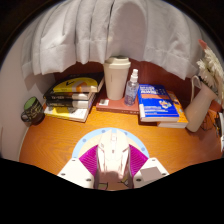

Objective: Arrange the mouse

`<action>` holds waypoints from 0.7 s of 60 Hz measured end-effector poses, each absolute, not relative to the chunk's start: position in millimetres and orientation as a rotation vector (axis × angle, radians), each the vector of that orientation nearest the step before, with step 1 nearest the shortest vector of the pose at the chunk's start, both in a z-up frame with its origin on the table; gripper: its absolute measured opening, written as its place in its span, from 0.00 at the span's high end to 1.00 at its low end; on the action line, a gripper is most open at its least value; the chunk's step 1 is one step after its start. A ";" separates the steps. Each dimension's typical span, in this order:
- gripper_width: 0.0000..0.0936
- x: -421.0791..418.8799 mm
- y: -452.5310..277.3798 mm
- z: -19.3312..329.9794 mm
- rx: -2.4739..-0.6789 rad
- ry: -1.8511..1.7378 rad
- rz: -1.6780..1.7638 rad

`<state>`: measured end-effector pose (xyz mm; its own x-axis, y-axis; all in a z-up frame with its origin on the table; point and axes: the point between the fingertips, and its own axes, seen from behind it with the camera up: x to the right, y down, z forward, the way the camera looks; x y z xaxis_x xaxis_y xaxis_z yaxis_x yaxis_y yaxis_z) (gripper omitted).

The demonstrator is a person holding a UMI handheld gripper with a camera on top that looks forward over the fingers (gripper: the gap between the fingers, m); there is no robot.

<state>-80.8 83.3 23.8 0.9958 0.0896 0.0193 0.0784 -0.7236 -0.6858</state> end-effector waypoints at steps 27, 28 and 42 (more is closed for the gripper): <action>0.42 -88.4 76.5 -12.4 -2.372 -0.043 0.059; 0.43 -88.8 76.7 -12.2 -2.371 -0.040 0.061; 0.08 -91.8 63.2 6.6 -2.383 -0.066 0.045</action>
